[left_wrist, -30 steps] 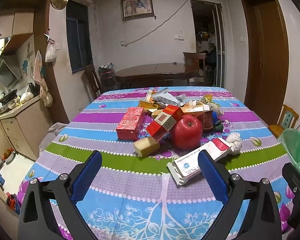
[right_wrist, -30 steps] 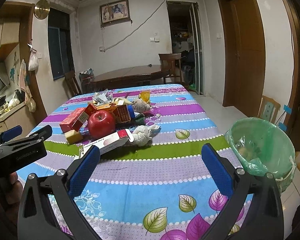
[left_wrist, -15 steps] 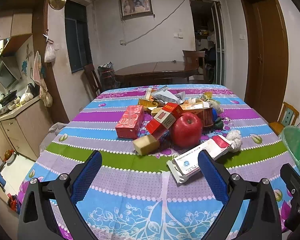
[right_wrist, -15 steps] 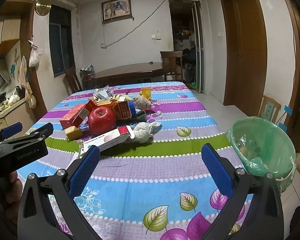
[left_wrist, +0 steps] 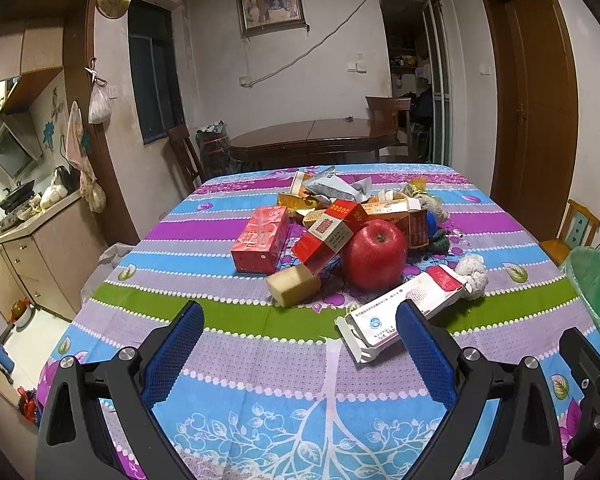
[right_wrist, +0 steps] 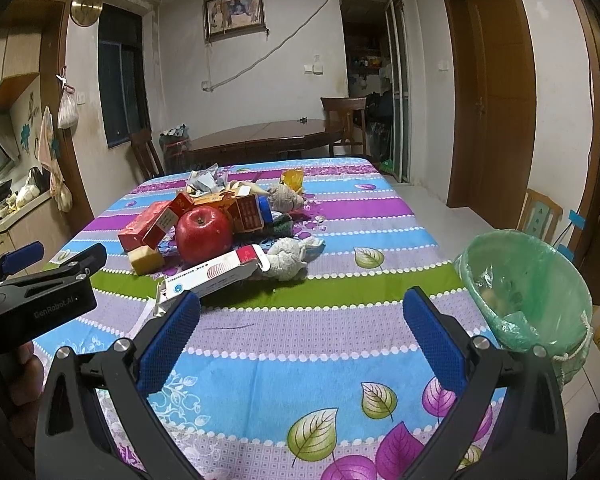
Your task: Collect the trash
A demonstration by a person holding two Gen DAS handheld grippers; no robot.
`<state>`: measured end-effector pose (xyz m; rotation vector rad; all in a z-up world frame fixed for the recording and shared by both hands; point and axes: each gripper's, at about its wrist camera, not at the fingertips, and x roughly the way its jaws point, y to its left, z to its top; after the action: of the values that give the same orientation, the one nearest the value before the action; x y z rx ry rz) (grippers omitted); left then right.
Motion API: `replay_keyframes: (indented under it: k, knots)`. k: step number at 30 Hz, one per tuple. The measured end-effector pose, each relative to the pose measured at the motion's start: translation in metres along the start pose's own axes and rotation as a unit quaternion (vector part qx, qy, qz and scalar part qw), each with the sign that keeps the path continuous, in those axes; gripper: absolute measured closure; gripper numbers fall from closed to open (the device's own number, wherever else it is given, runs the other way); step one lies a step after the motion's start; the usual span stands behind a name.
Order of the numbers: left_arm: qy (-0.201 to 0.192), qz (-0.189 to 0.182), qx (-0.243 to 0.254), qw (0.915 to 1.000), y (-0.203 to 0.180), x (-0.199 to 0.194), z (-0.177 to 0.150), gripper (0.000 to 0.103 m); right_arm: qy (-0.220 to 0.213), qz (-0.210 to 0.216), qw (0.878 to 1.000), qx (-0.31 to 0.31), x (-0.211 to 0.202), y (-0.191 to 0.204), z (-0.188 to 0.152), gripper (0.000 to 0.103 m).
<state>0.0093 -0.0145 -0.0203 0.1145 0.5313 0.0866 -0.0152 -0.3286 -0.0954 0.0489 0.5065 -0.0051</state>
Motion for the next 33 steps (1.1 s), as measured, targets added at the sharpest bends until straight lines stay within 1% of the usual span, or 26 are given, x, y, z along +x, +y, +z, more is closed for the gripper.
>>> replay_keyframes:
  k: [20,24,29,31,33]
  knots:
    - [0.012,0.013,0.007,0.9998,-0.001,0.010,-0.002,0.007,0.015,-0.001,1.000,-0.005,0.008,0.004,-0.002,0.005]
    - [0.014,0.034,-0.006,0.9993,0.013,0.020,-0.001,0.007,0.021,0.001,1.000,-0.013,0.011,0.007,-0.003,0.005]
    - [0.031,0.060,-0.025,0.9974,0.040,0.039,-0.004,0.007,0.050,0.021,0.998,-0.031,0.027,0.013,-0.004,0.005]
    - [0.036,0.071,-0.028,0.9965,0.052,0.047,-0.006,0.007,0.064,0.044,0.995,-0.056,0.038,0.019,-0.001,0.005]
    - [0.042,0.079,-0.030,0.9956,0.066,0.056,-0.009,0.007,0.072,0.085,0.988,-0.109,0.050,0.028,0.006,0.005]
